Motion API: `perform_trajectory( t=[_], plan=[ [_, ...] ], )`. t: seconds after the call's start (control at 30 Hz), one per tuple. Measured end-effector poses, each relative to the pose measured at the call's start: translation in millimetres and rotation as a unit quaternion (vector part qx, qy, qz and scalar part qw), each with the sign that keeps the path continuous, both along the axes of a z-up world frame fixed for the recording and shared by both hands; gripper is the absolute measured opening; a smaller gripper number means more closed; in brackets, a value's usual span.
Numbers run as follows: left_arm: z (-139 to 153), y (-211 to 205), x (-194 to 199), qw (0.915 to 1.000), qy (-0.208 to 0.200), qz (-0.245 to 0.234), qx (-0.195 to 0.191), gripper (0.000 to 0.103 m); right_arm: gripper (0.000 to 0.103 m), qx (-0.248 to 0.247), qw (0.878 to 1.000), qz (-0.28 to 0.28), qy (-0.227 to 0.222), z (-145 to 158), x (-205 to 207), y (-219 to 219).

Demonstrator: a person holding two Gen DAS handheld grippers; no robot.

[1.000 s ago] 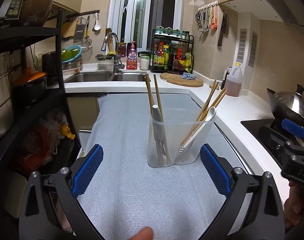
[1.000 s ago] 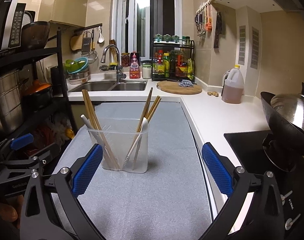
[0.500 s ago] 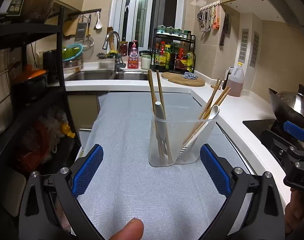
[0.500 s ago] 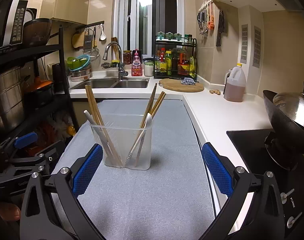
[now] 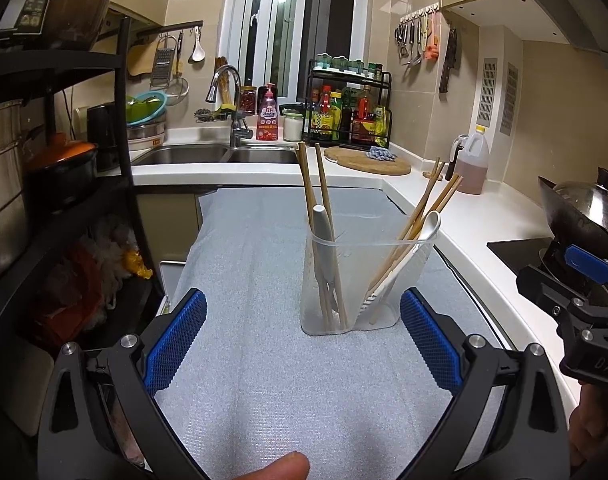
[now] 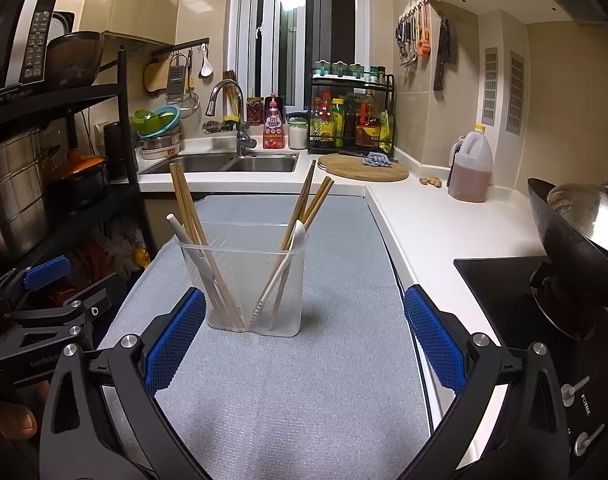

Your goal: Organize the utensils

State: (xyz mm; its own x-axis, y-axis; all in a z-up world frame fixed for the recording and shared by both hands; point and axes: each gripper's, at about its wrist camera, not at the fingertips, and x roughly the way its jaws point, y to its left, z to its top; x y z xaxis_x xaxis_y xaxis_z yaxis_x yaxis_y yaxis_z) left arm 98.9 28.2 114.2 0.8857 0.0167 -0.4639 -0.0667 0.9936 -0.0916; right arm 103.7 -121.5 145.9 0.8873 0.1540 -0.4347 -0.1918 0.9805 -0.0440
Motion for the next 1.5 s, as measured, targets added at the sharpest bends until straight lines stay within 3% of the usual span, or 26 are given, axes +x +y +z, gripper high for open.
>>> perform_trajectory(
  t=[1.5],
  plan=[
    [3.7, -9.3, -1.0, 0.9998, -0.017, -0.006, 0.005, 0.094, 0.098, 0.000, 1.000, 0.000, 0.002, -5.0, 1.1, -2.8]
  ],
)
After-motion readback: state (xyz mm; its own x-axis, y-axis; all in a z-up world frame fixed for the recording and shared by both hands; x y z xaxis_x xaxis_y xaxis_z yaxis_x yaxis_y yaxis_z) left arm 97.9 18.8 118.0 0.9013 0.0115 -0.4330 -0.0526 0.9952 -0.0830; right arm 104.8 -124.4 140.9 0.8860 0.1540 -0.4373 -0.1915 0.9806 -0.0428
